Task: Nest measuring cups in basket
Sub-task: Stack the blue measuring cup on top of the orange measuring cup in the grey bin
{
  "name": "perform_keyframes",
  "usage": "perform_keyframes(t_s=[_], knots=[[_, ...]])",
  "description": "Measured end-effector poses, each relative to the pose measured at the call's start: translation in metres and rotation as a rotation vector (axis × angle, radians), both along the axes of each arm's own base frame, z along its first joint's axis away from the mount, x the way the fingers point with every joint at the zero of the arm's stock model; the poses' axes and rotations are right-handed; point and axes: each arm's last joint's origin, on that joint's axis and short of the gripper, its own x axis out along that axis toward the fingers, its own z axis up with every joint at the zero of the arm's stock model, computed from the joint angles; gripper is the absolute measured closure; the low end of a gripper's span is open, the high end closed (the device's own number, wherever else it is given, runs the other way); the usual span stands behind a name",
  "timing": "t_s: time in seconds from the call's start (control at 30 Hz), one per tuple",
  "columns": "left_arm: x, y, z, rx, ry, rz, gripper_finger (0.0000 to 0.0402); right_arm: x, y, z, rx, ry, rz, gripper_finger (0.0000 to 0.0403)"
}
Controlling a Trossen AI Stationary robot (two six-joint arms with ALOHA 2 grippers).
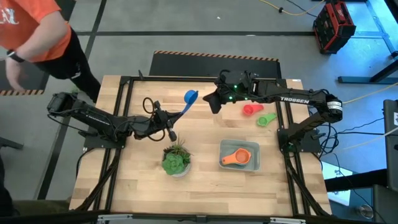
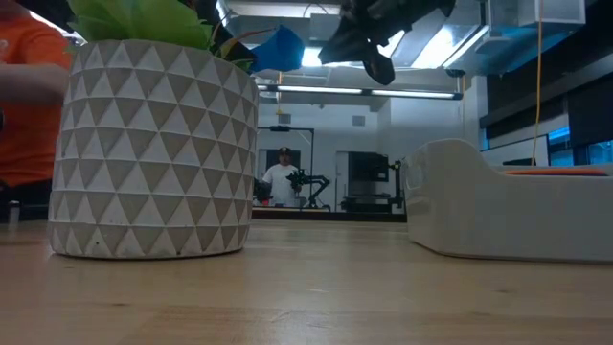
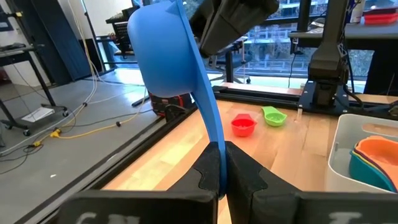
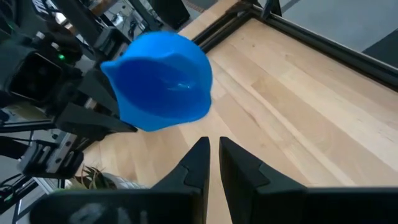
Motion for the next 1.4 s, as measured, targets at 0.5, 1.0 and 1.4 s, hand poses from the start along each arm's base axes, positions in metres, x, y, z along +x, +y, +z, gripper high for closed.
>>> perform_keyframes(t_s=[0.5, 1.0, 1.4], knots=[[-0.001, 0.017, -0.021, -0.154, 0.138, -0.009, 0.0400, 0.001, 0.001, 0.001, -0.101, -0.001, 0.054, 0.0363], [-0.009, 0.056, -0.063, -0.345, 0.454, 0.097, 0.0401, 0.003, 0.009, 0.001, -0.103, -0.001, 0.081, 0.0363], [0.001, 0.065, -0.099, -0.394, 0.600, 0.100, 0.0400, 0.004, 0.015, 0.001, -0.102, -0.002, 0.101, 0.0363]])
